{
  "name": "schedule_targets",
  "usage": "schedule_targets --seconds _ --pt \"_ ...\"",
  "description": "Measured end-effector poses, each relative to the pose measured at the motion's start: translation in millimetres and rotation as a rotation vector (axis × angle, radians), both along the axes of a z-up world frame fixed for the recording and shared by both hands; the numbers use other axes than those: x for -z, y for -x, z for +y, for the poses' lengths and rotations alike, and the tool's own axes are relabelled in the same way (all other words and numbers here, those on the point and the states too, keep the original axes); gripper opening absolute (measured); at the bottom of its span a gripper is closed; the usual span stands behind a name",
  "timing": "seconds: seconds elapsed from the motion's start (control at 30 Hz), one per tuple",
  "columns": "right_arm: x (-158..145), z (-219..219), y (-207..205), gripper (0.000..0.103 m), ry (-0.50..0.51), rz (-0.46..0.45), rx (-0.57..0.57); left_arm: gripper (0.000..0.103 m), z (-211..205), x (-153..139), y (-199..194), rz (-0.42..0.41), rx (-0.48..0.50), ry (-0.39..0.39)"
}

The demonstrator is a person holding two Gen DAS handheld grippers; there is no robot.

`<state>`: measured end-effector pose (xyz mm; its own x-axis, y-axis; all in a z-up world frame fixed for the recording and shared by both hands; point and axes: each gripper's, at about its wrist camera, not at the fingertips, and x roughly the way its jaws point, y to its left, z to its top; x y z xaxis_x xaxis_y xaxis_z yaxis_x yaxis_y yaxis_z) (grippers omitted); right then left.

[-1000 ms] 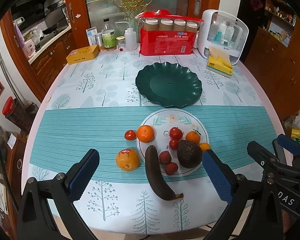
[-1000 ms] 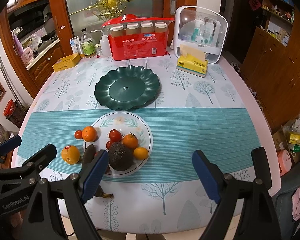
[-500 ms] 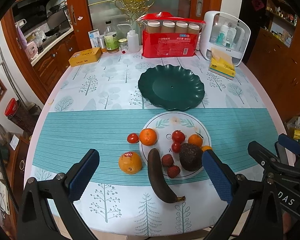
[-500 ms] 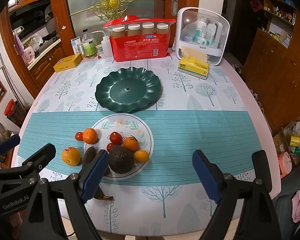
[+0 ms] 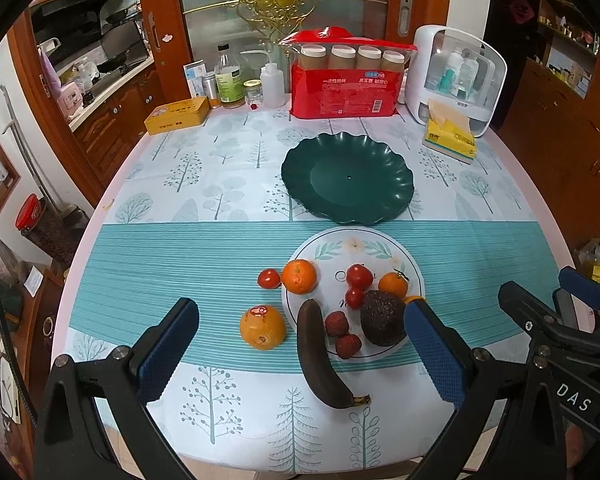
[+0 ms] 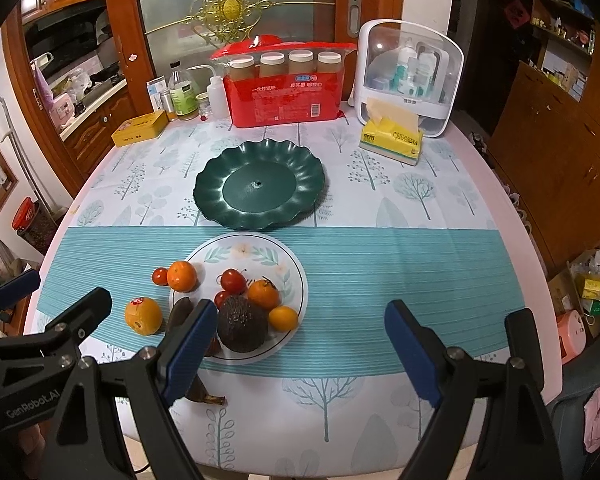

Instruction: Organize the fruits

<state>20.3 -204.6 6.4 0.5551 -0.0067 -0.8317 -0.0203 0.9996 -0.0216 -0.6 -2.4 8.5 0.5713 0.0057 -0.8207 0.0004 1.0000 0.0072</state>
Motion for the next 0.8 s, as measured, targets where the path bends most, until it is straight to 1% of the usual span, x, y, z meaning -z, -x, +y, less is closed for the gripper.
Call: schedule_targets --seconds 0.6,0.8 --pt "6.5 -8.1 3.4 0.086 -0.022 -0.005 -0.046 0.102 -7.9 -1.2 10.1 0.001 -0.047 -0.012" --pt "13.2 -11.1 2.6 0.087 -0.037 0.019 -0.066 0.102 -8.1 5.5 12.5 0.025 -0.063 -0.012"
